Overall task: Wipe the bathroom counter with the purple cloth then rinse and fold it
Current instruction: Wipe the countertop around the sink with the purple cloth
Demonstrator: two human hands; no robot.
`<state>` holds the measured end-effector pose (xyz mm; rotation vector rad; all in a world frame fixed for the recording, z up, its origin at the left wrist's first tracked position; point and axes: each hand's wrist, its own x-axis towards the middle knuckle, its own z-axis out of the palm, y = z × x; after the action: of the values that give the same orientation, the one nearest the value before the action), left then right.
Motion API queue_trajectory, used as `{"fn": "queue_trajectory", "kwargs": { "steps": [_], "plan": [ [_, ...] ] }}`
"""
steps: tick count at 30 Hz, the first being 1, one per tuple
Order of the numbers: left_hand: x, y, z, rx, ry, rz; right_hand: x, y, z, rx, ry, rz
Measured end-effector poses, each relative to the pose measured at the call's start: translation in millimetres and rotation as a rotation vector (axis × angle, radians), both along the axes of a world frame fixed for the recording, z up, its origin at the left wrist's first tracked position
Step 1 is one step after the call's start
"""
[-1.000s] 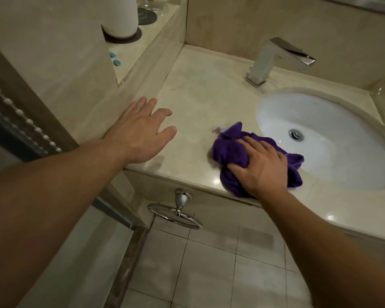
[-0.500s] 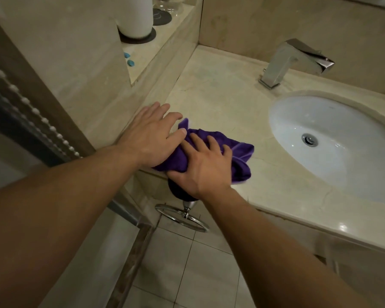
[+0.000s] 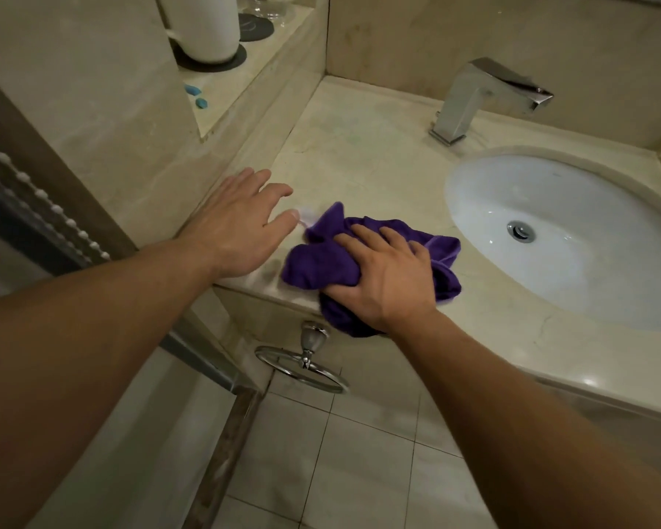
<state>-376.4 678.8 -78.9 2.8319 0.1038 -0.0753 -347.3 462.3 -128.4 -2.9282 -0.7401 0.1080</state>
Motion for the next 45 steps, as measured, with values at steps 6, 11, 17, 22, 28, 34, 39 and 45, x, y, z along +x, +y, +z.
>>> {"fn": "queue_trajectory", "kwargs": {
  "steps": [6,11,17,22,28,34,39,45],
  "plan": [
    [1,1,-5,0.043,0.007,-0.033,15,-89,-1,0.01,-0.034,-0.245],
    [-1,-4,-5,0.077,0.014,-0.034,10,-89,-1,-0.004,-0.041,-0.349],
    [2,-5,-14,0.112,-0.016,-0.031,1,-29,-1,-0.011,-0.029,-0.293],
    [1,-6,-13,0.094,-0.04,-0.024,-14,46,-2,0.001,-0.016,-0.085],
    [-4,-5,-10,0.077,-0.025,0.019,-15,41,-4,0.045,-0.01,0.017],
    [0,-7,-9,0.156,0.043,0.071,-8,-22,-1,0.039,-0.019,-0.092],
    [0,-20,-16,0.278,0.059,0.138,-12,-72,-1,0.054,-0.038,-0.193],
    [26,-60,-2,0.241,0.088,0.123,-11,-90,9,0.041,-0.021,-0.16]
  ]
}}
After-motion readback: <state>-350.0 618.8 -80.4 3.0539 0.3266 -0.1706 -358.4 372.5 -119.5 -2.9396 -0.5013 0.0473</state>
